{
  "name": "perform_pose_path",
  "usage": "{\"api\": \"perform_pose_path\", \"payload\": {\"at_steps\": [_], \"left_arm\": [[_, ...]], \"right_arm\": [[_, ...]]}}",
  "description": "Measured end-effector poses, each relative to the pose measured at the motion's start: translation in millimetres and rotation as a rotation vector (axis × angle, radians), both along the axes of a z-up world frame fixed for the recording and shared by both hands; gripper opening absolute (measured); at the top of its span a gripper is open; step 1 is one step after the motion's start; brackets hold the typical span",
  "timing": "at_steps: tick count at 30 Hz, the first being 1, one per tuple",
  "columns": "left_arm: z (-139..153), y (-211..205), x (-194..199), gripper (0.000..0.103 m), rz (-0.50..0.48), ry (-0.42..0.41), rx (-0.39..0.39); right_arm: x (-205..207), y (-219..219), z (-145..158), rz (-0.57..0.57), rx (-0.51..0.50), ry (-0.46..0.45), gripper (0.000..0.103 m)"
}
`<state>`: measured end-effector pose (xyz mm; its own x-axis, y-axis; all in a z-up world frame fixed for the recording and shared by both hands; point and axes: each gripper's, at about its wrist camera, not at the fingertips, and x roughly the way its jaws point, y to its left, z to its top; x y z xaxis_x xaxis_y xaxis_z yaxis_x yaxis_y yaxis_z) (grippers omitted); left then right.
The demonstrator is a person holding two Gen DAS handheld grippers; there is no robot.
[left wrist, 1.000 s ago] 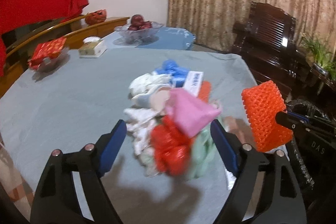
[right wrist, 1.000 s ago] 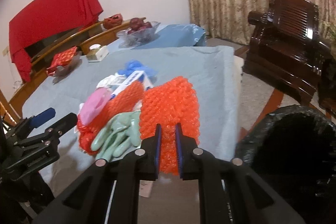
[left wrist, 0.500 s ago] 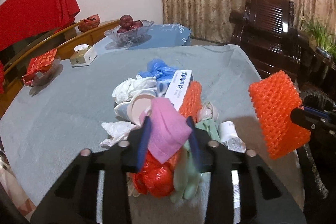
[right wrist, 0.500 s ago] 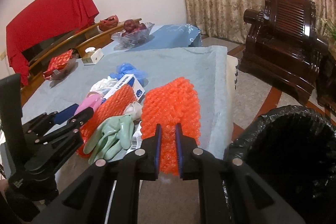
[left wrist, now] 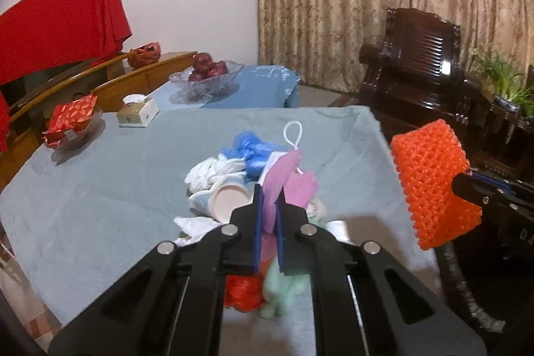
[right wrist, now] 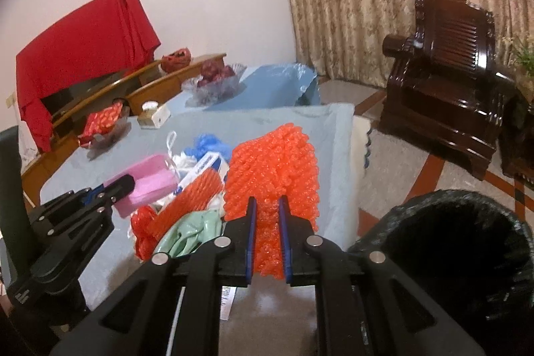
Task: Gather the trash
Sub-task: 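Carry both items over the bin and open both tools to drop them, then move both tools back over the trash pile on the table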
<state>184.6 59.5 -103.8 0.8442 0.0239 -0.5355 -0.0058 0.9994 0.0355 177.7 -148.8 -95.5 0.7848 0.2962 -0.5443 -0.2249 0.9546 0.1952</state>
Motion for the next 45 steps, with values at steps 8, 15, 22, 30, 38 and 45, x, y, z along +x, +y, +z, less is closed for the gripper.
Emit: {"api": "perform_pose_path", "payload": {"at_steps": [8, 15, 22, 30, 38, 45], "left_arm": [[19, -48, -18, 0.006, -0.118, -0.008, -0.043], [14, -99, -23, 0.006, -0.216, 0.007, -0.061], [0, -156, -20, 0.006, -0.321, 0.028, -0.073], [-22, -198, -10, 0.022, -0.432, 0.112, -0.108], [-26, -189, -18, 0.073, -0.445, 0.097, -0.146], [-8, -141, -30, 0.092, -0.345, 0.029, -0.118]], "right_arm": [[-31, -46, 19, -0.092, 0.008, -0.028, 0.013], [-61, -102, 14, -0.214, -0.012, -0.002, 0.013], [-79, -148, 0, -0.316, -0.054, 0.036, 0.013], [-86, -186, -24, -0.418, -0.062, 0.105, 0.020], [-91, -199, -26, -0.485, -0.089, 0.105, 0.075], [-93, -173, -8, -0.427, -0.072, 0.007, 0.097]]}}
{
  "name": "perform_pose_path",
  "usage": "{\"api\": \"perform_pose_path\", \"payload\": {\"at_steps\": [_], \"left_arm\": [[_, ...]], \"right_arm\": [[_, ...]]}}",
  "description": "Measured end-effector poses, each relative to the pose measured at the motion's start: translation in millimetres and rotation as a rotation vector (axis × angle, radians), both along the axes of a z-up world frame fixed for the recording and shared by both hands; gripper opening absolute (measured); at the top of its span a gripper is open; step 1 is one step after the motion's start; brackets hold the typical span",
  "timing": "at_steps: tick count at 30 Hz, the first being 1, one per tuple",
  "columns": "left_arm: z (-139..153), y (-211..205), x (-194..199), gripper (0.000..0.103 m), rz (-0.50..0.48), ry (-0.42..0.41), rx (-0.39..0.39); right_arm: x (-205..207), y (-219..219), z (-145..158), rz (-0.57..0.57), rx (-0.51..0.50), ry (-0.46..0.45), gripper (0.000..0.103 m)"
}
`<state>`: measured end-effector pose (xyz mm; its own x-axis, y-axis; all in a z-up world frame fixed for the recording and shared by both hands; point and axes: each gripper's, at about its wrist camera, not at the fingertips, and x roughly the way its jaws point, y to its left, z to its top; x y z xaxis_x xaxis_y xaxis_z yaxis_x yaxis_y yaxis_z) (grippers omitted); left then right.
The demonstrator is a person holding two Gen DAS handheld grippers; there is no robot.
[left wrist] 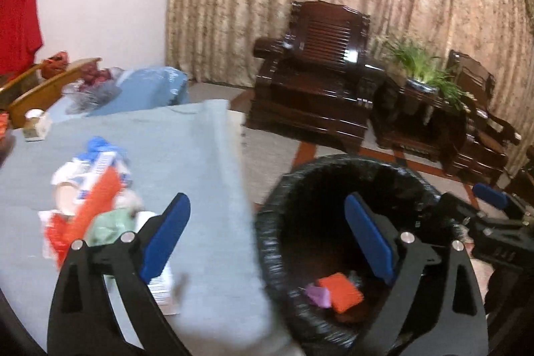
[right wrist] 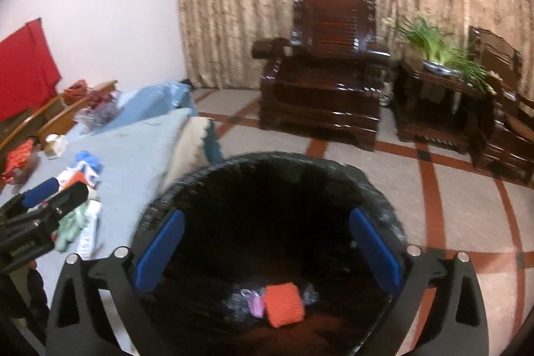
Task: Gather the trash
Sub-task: 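Move both tools back over the trash pile on the table, then grasp the white toothpaste tube with the right tool and lift it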
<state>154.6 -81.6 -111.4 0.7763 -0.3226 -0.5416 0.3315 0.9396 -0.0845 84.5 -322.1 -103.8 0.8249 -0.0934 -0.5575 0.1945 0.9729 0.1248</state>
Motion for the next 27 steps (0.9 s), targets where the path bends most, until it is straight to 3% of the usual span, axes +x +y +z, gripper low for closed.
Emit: {"api": "perform_pose_path", "payload": {"at_steps": [8, 14, 21, 27], "left_arm": [[9, 90, -19, 0.094, 0.212, -0.065, 0.067], [7, 155, -22, 0.094, 0.358, -0.043, 0.081], [-8, 197, -16, 0.094, 0.438, -0.016, 0.093], [-24, 212, -4, 0.094, 0.444, 0.009, 0.101]], "right_arm": [[19, 66, 10, 0.141, 0.031, -0.052, 0.097], [39, 125, 7, 0.265, 0.036, -0.056, 0.097], [67, 187, -5, 0.364, 0.028, -0.037, 0.097], [86, 227, -36, 0.413, 0.013, 0.023, 0.086]]}}
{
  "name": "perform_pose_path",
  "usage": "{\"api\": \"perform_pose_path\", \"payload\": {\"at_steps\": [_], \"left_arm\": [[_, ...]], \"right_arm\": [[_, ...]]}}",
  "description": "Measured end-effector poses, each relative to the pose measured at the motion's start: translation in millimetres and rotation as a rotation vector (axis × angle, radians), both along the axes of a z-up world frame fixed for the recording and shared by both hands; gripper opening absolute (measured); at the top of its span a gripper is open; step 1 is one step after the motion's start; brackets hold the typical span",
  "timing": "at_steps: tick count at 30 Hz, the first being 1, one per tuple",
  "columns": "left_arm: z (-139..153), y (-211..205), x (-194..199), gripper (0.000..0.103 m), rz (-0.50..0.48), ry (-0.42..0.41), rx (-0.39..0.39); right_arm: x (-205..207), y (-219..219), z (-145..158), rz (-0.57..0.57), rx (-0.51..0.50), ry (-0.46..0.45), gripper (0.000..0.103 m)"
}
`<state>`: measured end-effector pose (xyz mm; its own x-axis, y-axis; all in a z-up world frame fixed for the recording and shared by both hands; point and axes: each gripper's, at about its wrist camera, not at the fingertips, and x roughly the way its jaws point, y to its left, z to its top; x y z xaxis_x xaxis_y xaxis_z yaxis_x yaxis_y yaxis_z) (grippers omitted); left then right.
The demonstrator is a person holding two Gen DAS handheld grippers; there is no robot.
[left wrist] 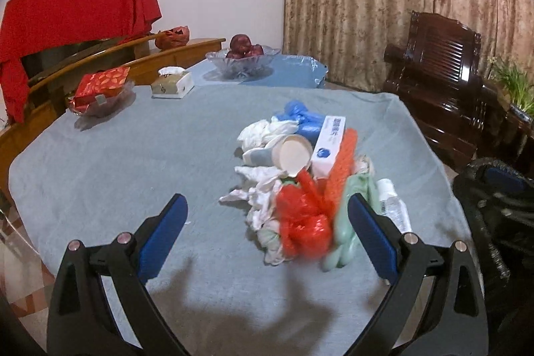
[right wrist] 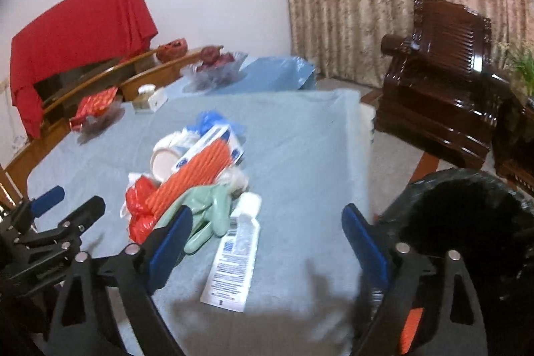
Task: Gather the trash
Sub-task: 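Grasp the white toothpaste tube with the right tool and lift it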
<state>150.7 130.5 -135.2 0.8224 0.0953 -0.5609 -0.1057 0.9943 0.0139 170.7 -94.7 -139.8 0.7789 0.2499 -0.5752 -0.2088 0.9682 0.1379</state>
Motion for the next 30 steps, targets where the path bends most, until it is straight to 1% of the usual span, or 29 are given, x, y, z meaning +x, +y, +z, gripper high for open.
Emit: {"api": "perform_pose_path", "payload": {"at_steps": [5, 8, 9, 11, 14, 16, 18, 20, 26, 30], "left_arm": [[-14, 6, 2, 0.094, -0.004, 0.008, 0.001], [-18, 9, 5, 0.094, -0.007, 0.014, -0.001], [-19, 9, 6, 0.094, -0.007, 0.016, -0.001], [-23, 10, 8, 0.094, -0.006, 0.021, -0.004], [-27, 10, 10, 0.094, -0.003, 0.029, -0.006], [-29, 10, 13, 0.094, -0.001, 0.034, -0.009], [-30, 10, 14, 0.094, 0.001, 0.037, -0.010], [-30, 10, 15, 0.094, 0.000, 0.036, -0.010], [-34, 6, 18, 0.094, 0.001, 0.047, -0.009], [-37, 8, 19, 0.094, 0.006, 0.053, -0.014]], "right_arm": [[17, 15, -34, 0.018, -0.028, 0.085, 0.073], [27, 16, -49, 0.025, -0.035, 0.134, 0.061], [29, 17, -53, 0.031, -0.039, 0.147, 0.059], [33, 17, -59, 0.038, -0.042, 0.169, 0.052], [39, 17, -66, 0.056, -0.030, 0.208, 0.047], [42, 18, -69, 0.072, -0.020, 0.228, 0.046], [43, 19, -68, 0.088, -0.010, 0.227, 0.040], [43, 21, -68, 0.113, 0.000, 0.228, 0.027], [41, 24, -60, 0.132, 0.010, 0.217, 0.022], [39, 23, -49, 0.155, 0.044, 0.202, 0.022]]}}
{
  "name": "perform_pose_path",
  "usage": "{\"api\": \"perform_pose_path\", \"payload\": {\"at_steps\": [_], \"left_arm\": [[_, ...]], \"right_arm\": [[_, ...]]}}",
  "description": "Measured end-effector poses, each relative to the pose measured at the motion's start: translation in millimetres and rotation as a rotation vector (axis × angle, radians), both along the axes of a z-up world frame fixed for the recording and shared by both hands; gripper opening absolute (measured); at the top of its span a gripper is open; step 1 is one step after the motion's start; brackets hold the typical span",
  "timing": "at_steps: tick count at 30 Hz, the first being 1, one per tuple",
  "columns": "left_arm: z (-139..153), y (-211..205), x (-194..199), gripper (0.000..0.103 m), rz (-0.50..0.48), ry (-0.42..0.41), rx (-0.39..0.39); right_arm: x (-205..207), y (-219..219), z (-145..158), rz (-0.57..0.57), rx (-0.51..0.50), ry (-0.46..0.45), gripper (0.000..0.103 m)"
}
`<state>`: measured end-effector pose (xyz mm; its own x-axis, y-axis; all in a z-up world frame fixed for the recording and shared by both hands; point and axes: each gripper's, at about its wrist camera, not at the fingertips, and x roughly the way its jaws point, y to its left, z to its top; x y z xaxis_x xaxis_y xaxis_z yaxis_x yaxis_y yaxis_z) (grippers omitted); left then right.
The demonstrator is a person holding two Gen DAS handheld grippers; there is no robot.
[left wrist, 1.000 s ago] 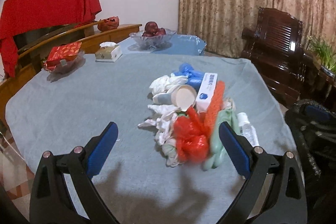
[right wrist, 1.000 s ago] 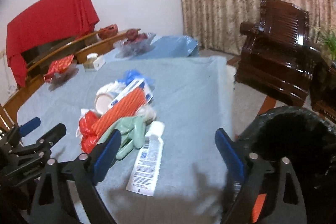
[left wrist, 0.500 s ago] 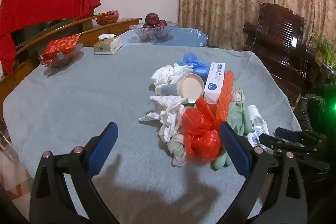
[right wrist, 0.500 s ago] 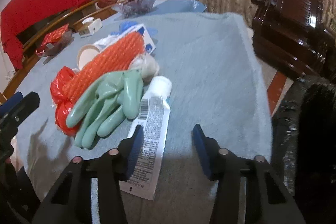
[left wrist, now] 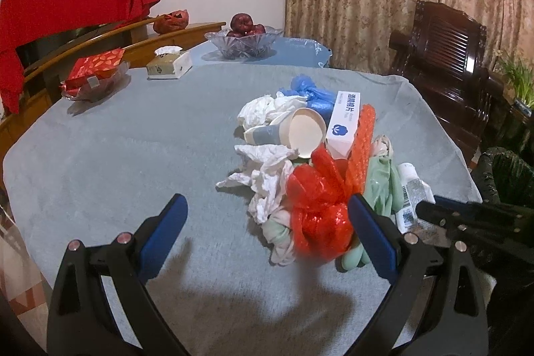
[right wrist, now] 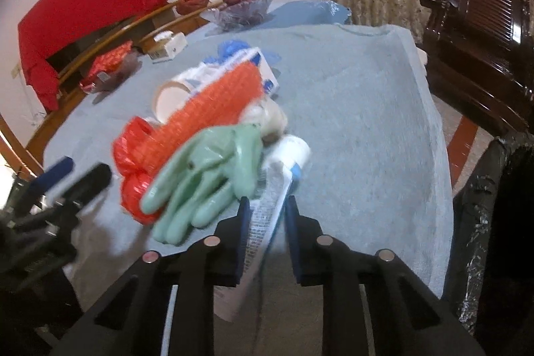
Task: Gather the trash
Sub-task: 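Grasp the white toothpaste tube with the right tool and lift it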
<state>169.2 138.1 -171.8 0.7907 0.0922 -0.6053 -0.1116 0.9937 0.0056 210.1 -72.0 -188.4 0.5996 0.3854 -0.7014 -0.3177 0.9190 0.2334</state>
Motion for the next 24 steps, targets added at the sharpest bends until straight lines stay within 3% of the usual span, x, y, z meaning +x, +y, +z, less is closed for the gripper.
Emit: {"api": "perform_pose_path", "payload": {"at_steps": [8, 10, 14, 19, 22, 24], "left_arm": [[0, 4, -3, 0.094, 0.010, -0.002, -0.017], [0, 4, -3, 0.094, 0.011, -0.004, -0.017], [1, 4, -3, 0.094, 0.006, -0.004, -0.014], [6, -7, -6, 0.093, -0.018, -0.019, 0.008], [8, -17, -6, 0.082, -0.040, -0.020, 0.007], [8, -27, -6, 0.080, -0.065, -0.015, 0.002]], "right_arm": [[8, 15, -10, -0.012, -0.076, 0.047, 0.022], [8, 11, -12, -0.024, -0.054, 0.058, 0.021], [8, 7, -5, -0.004, -0.021, 0.036, 0.006], [6, -3, 5, -0.030, -0.012, 0.022, 0.003], [2, -12, 13, -0.050, -0.018, 0.006, 0.003], [0, -20, 16, -0.068, -0.018, 0.002, 0.003]]}}
